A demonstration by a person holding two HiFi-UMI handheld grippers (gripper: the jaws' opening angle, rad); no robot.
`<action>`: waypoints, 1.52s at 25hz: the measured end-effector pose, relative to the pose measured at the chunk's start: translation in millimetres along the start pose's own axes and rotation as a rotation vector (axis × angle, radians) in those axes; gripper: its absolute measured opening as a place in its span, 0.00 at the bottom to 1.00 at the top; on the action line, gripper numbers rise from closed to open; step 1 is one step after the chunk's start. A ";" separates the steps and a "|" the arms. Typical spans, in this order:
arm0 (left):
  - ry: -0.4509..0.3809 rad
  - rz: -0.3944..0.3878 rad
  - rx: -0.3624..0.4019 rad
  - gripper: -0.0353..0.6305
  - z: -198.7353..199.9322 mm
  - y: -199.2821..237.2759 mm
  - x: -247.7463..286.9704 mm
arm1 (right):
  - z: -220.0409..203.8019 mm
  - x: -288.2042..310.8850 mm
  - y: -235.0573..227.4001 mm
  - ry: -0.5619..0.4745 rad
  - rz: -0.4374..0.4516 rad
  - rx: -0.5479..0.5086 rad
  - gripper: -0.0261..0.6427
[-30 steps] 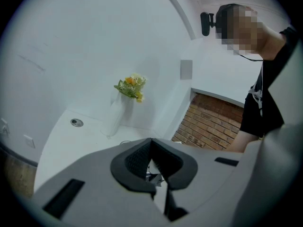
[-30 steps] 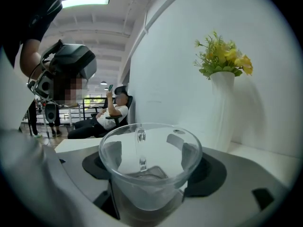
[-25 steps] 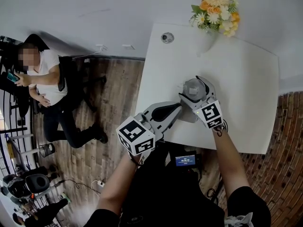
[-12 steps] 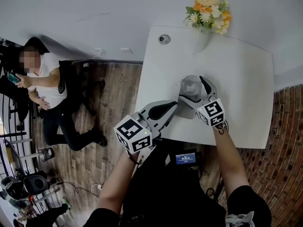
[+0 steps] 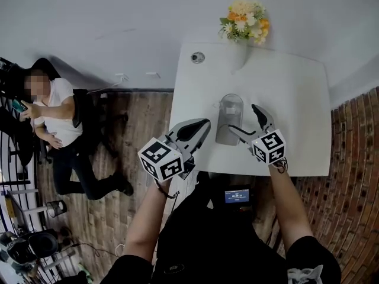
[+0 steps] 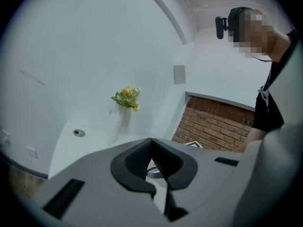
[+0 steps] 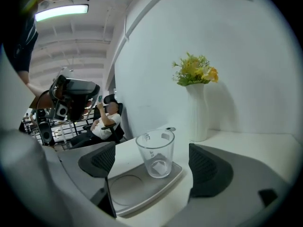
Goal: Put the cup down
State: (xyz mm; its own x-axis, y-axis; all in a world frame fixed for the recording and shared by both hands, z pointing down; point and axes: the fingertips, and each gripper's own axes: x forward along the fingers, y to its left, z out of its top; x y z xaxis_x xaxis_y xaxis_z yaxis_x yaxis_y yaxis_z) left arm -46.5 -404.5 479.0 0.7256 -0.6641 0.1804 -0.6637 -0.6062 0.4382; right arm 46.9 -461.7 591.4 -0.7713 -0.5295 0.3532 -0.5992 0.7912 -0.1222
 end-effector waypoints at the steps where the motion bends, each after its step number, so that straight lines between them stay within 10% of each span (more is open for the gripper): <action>1: -0.001 -0.005 0.004 0.06 0.8 -1.0 -0.3 | 2.6 -5.5 3.0 0.002 0.003 0.006 0.78; 6: -0.004 -0.043 0.025 0.06 1.9 -13.7 -5.6 | 20.3 -38.4 18.6 -0.030 0.001 0.109 0.73; 19: -0.025 -0.088 0.038 0.06 5.7 -37.6 -23.2 | 73.1 -120.5 53.2 -0.218 -0.041 0.291 0.15; 38: -0.056 -0.119 0.044 0.06 -6.6 -64.0 -48.4 | 78.1 -147.5 80.4 -0.253 -0.055 0.219 0.06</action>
State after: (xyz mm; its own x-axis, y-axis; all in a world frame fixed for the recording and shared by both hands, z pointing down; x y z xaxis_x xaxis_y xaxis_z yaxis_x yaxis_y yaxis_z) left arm -38.0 -330.6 448.0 0.7892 -0.6090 0.0791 -0.5818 -0.7001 0.4141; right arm 95.7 -343.9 457.1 -0.7486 -0.6508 0.1264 -0.6524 0.6892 -0.3152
